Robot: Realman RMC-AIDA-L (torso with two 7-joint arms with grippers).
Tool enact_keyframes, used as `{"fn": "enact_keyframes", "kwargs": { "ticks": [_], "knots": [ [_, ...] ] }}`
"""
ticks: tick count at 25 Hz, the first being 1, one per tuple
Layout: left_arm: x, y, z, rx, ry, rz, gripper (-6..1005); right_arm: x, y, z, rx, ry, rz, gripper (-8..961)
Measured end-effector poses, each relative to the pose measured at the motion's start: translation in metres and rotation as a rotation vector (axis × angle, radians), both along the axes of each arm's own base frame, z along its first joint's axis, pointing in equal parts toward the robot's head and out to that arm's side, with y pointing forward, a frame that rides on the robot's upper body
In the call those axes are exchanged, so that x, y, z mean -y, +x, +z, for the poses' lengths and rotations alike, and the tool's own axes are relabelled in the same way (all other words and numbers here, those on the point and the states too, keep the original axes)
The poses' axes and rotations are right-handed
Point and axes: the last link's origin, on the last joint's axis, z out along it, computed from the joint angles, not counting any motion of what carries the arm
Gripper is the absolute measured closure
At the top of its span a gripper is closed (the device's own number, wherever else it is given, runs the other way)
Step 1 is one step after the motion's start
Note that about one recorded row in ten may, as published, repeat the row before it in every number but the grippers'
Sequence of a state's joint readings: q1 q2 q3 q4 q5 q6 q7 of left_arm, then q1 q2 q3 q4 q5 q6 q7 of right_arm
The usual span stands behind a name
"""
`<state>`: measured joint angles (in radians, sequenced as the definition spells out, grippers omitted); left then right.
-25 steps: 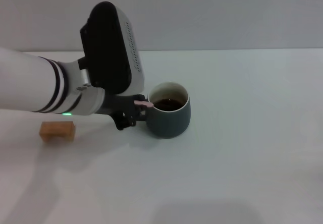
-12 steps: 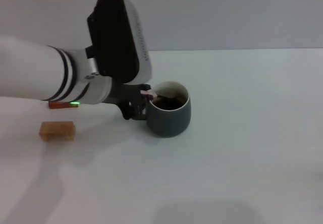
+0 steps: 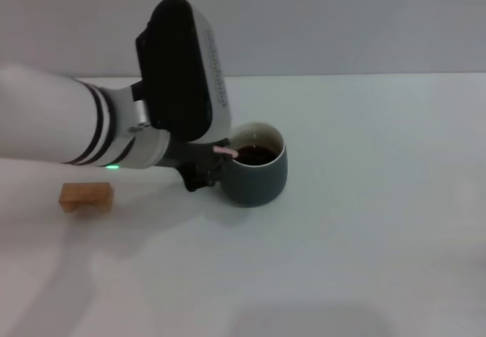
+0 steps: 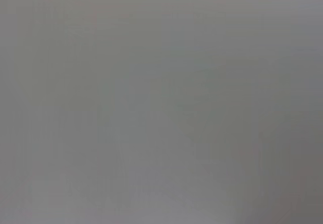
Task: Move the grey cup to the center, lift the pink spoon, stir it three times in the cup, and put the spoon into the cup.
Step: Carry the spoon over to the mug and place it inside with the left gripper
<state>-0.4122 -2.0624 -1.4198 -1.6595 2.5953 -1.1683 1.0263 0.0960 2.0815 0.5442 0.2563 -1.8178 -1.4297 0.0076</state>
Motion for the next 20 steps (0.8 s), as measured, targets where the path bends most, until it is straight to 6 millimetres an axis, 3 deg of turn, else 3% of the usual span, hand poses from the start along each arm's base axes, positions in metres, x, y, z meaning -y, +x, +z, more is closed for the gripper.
{"fn": "enact_keyframes", "kwargs": {
  "ticks": [11,20],
  "knots": [
    [-0.001,-0.014,0.012,0.007,0.035,0.042,860,-0.003,-0.002,-0.001,-0.002,-0.002,0.010,954],
    [-0.011,0.000,0.007,0.004,0.026,0.004,861,-0.002,-0.001,0.000,0.000,-0.002,0.006,954]
  ]
}}
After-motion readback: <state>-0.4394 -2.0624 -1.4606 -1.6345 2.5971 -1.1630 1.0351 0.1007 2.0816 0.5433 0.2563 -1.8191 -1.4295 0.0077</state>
